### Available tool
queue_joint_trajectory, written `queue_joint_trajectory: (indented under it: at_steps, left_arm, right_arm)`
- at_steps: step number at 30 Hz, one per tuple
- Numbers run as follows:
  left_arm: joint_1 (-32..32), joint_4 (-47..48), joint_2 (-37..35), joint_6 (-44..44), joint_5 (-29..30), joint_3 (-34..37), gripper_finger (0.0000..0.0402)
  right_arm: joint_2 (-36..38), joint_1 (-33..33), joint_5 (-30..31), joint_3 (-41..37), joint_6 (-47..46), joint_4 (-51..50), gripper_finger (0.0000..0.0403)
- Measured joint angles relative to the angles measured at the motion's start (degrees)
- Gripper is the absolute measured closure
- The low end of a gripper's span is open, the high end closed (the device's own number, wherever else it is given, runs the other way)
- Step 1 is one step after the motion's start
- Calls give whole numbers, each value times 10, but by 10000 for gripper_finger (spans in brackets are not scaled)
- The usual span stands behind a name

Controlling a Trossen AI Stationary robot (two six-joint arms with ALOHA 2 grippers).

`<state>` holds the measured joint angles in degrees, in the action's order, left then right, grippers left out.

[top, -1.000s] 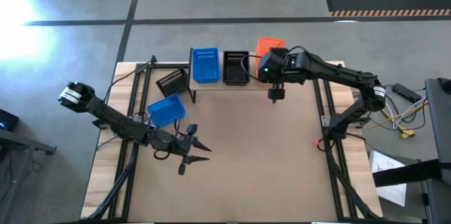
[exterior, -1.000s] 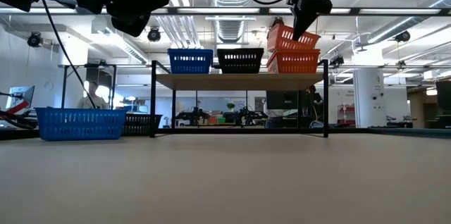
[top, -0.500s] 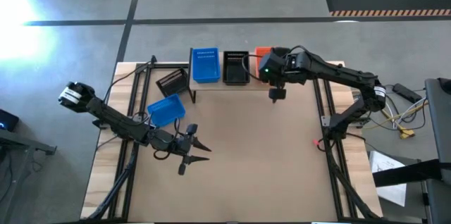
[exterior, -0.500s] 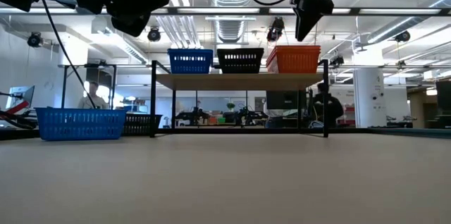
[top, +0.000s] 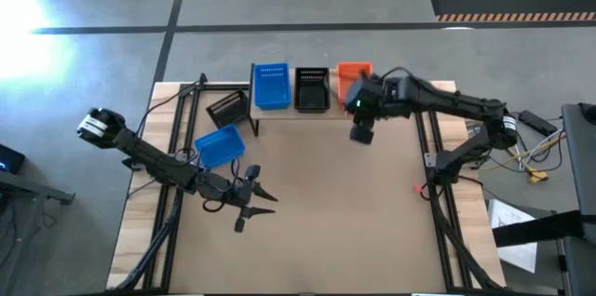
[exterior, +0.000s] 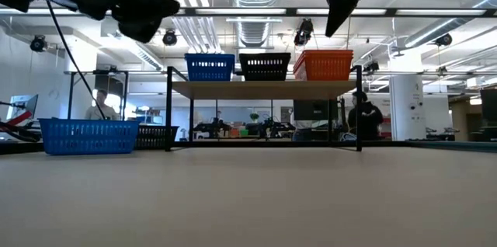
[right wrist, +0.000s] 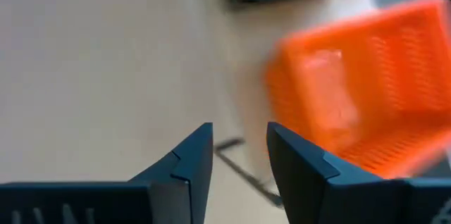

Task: Stack baskets on shelf by color
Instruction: Stack the blue basket on the blue basket on the shelf

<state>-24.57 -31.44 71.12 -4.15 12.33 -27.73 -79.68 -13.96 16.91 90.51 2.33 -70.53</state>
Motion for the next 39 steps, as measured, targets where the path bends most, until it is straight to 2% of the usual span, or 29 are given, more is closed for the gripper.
queue_joint_trajectory:
  at_steps: [4,8,11,16,20,25,27,30,32,36,39]
  left_arm:
    - [-15,76,-29,-1,12,-6,272]
    - [-38,241,-80,-38,81,-31,272]
    - [-44,403,-120,-97,118,-70,272]
    - [-20,661,-153,-208,121,-156,272]
    - [44,847,-138,-256,90,-235,272]
    - [170,991,-70,-253,3,-292,272]
    - [221,1024,-32,-227,-15,-296,272]
    - [287,1066,33,-193,-26,-296,272]
    - [321,1101,81,-183,-16,-292,272]
    - [361,1120,165,-180,57,-282,272]
    - [367,1119,211,-178,60,-280,272]
  right_arm:
    - [14,71,-4,-68,-14,75,285]
    - [28,158,-4,-182,-38,245,300]
    - [24,224,-5,-289,-56,428,309]
    - [-28,327,-3,-452,-64,805,314]
    - [-111,390,67,-523,-63,1085,314]
    - [-240,443,188,-531,-52,1311,317]
    - [-288,453,210,-513,-47,1356,316]
    - [-347,459,217,-474,-57,1371,315]
    - [-382,460,217,-443,-59,1372,315]
    - [-436,460,218,-377,-25,1371,320]
    - [-457,460,217,-336,15,1368,324]
